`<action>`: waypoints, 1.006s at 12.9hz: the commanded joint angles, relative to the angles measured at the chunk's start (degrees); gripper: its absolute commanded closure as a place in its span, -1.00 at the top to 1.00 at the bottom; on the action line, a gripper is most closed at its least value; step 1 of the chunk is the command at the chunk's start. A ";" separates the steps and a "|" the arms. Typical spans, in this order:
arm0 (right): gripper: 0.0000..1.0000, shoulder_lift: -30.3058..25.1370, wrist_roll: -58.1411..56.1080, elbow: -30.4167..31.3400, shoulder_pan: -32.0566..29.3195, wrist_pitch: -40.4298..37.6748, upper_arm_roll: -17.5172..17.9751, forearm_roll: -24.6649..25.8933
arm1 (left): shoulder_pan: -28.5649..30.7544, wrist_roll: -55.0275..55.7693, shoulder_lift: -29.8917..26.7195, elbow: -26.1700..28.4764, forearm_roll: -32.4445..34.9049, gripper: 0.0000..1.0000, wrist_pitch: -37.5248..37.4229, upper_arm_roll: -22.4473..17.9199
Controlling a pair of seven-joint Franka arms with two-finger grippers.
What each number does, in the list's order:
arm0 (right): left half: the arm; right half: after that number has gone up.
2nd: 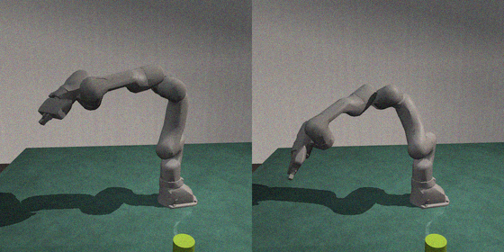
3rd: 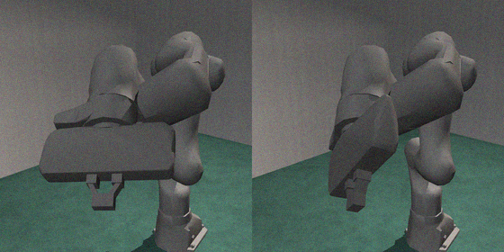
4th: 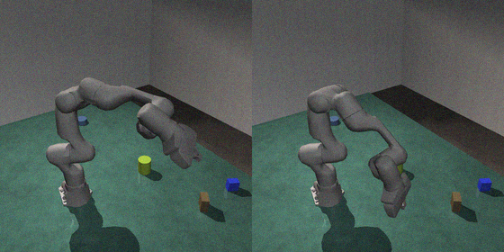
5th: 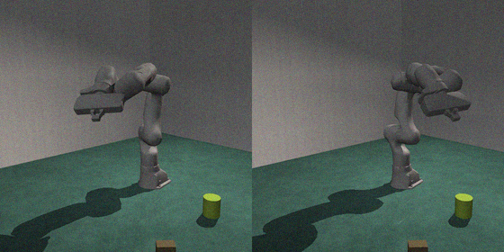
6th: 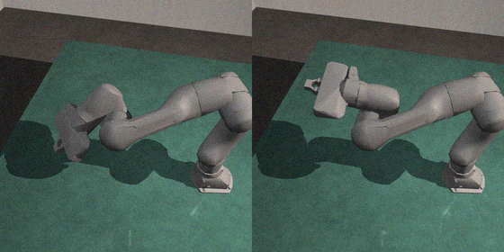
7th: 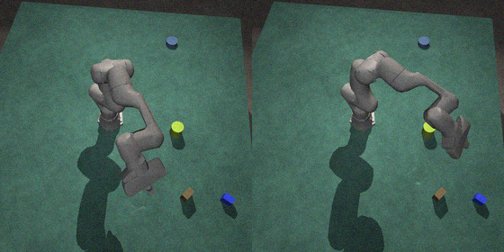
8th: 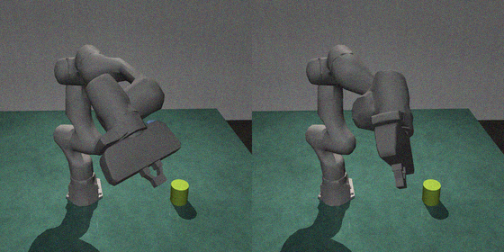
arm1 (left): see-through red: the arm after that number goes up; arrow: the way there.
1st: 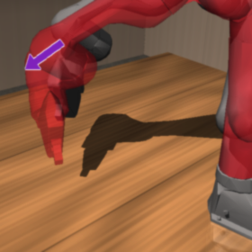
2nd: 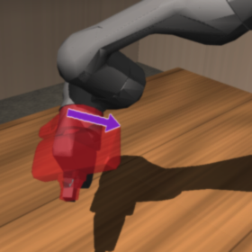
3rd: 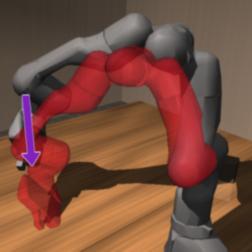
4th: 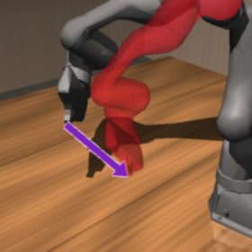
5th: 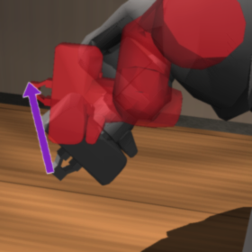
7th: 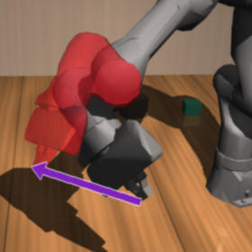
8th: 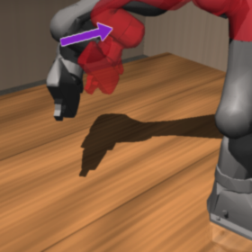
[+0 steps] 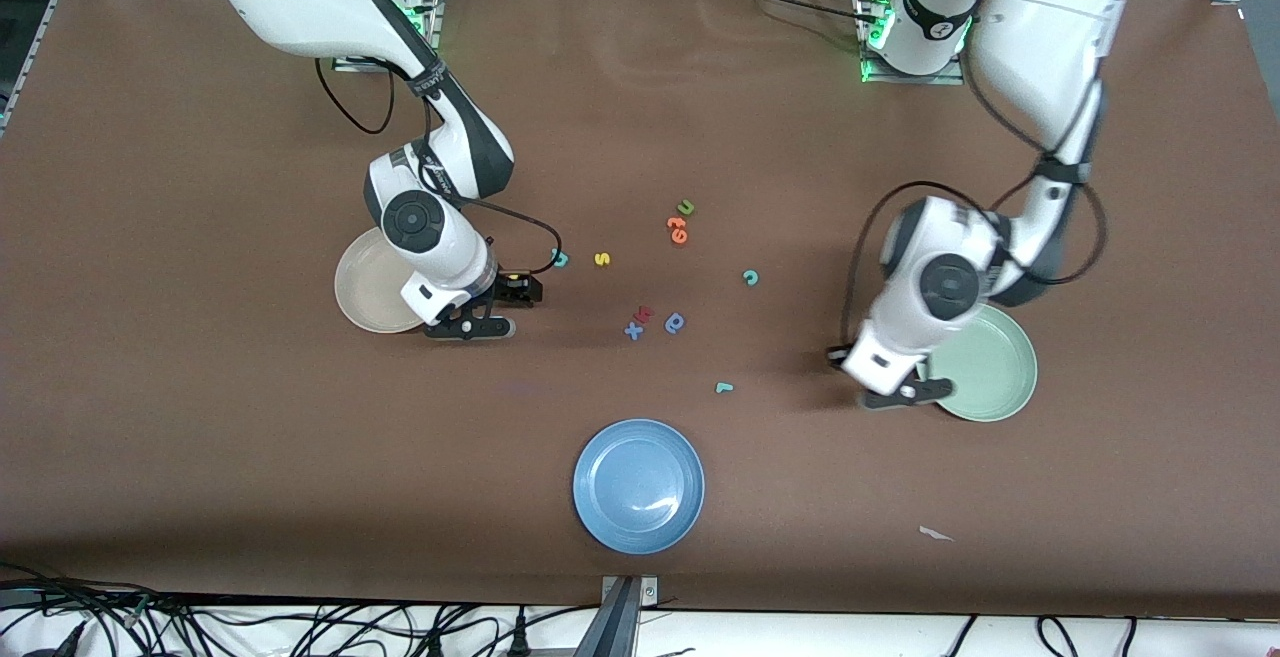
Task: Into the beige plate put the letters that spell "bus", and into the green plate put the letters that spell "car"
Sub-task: 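Place the yellow a on the green plate while the right gripper grasps yellow c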
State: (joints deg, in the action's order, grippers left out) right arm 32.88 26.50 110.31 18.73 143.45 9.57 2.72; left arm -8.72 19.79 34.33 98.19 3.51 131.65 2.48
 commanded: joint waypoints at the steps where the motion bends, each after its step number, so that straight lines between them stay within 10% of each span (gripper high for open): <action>1: 1.00 -1.85 1.01 6.21 -0.53 5.68 1.24 1.85 | 6.94 -12.18 -3.04 1.04 1.77 -0.89 -3.33 0.94; 4: 1.00 -3.35 1.10 9.13 -0.53 6.75 1.76 1.94 | 12.58 -24.07 -1.64 1.04 1.85 -0.62 -1.94 1.03; 6: 0.99 -3.53 1.10 9.57 -0.53 6.93 1.77 1.94 | 12.24 -24.54 -0.84 1.04 1.77 0.93 0.35 1.03; 9: 0.85 -3.53 1.01 10.80 -0.53 8.94 2.21 2.11 | 11.89 -18.76 -2.15 0.78 0.98 1.00 -0.60 2.60; 13: 0.77 -3.35 1.10 10.98 -0.53 9.56 2.21 3.69 | 12.06 -0.50 -2.95 3.93 1.59 0.87 -2.90 15.41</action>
State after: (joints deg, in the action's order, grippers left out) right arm 30.99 26.63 119.40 18.74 151.58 11.20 5.15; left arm 3.33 11.19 33.07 99.24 3.54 129.31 13.22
